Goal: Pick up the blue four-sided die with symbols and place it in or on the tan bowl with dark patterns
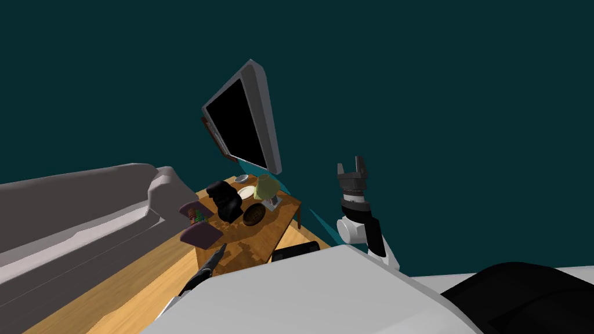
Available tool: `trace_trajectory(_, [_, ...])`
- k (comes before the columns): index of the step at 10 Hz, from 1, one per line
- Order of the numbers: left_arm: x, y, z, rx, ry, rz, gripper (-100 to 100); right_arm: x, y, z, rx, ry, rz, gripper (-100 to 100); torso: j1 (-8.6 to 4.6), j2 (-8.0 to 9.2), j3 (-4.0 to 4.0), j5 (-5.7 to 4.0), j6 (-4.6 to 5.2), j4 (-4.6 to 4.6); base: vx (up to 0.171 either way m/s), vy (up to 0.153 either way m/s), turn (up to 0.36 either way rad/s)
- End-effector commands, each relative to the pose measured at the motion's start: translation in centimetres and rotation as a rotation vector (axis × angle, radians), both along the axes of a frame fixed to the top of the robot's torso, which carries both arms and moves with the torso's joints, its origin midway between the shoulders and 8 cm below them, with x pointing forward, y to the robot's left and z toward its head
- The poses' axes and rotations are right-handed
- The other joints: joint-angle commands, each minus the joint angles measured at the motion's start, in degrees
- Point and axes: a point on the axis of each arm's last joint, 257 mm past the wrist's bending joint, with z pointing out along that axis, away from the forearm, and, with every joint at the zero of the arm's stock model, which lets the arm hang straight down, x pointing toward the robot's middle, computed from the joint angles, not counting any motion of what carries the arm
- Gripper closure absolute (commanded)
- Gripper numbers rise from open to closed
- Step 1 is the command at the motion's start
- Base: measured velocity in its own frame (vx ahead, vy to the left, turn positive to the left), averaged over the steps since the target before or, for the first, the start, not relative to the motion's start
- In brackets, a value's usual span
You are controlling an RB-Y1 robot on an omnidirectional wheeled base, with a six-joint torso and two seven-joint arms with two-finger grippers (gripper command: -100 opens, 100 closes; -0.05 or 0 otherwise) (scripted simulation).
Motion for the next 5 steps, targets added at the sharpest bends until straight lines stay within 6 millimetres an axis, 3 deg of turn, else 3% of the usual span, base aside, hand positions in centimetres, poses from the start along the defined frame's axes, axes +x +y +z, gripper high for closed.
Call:
trace_trajectory(1, [0.27, -0.78, 0.04, -0.003, -0.001, -0.015, -100, 0.0, 0.0, 0.0, 0.0, 0.0, 0.0, 0, 0.0, 0.0, 0.0, 0.0, 0.0, 0.0, 0.073, 0.011, 0.116])
trace_trajectory(2, [0.19, -0.54, 0.0, -0.002, -0.001, -0.012, -100, 0.0, 0.0, 0.0, 0.0, 0.0, 0.0, 0, -0.05, 0.13, 0.07, 0.0, 0.04, 0.03, 0.024, -0.002, 0.007])
trace_trajectory(3, [0.22, -0.59, 0.0, -0.002, -0.001, -0.012, 100, 0.0, 0.01, 0.01, 0.0, 0.0, 0.0, 0, -0.08, 0.29, 0.16, -0.02, 0.04, 0.06, 0.006, 0.001, 0.0])
trace_trajectory(5, [0.18, -0.55, -0.01, -0.003, -0.001, -0.01, 100, 0.01, 0.01, 0.01, 0.0, 0.0, 0.0, 0, -0.11, 0.42, 0.24, -0.02, 0.09, 0.1, 0.0, 0.0, 0.0])
